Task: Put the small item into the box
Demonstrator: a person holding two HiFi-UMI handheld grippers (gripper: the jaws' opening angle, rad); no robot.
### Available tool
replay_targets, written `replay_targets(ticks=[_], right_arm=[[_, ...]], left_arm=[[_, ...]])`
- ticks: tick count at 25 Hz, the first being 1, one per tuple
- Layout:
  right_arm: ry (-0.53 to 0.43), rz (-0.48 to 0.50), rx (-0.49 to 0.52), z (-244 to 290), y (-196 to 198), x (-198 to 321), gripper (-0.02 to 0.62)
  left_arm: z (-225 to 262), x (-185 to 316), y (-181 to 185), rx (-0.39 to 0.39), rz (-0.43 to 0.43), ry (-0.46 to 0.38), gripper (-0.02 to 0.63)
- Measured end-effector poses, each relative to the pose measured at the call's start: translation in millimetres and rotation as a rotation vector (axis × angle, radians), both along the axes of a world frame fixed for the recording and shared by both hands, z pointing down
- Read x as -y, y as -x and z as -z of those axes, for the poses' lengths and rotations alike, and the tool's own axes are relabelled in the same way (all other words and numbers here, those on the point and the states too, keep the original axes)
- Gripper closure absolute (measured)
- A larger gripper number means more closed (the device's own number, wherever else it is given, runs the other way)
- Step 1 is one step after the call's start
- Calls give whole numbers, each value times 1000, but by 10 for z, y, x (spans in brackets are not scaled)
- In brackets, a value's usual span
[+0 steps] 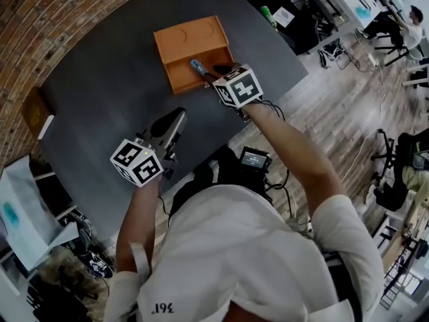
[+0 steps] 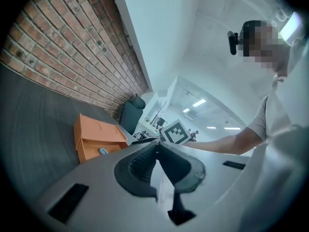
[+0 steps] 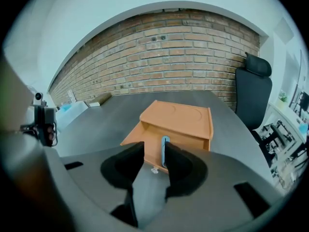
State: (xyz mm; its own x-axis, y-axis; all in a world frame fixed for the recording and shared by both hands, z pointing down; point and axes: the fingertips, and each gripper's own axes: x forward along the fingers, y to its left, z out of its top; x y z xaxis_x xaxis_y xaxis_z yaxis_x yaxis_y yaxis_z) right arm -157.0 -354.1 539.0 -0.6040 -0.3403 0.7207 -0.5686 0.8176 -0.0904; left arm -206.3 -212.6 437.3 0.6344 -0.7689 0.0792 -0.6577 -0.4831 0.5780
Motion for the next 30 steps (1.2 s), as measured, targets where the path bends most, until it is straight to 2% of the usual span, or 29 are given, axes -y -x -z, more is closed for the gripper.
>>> replay_targets(ticks=[7,13,19,30], right_arm=[[-36,-36,57,298,-132,-194,457],[-66,-31,111,564,-239,-252,462],[-75,-10,170,835,-419,-310,474],[-73,25,272,1134,-1022,-542,524]], left_arm=[[155,-140,-133,8,-40,-31,578],[309,-163,-296,12,-40,-60,578],[485,-127,-480,21,7,-78,577],[638,-321,-1044,15,93,-82,577]])
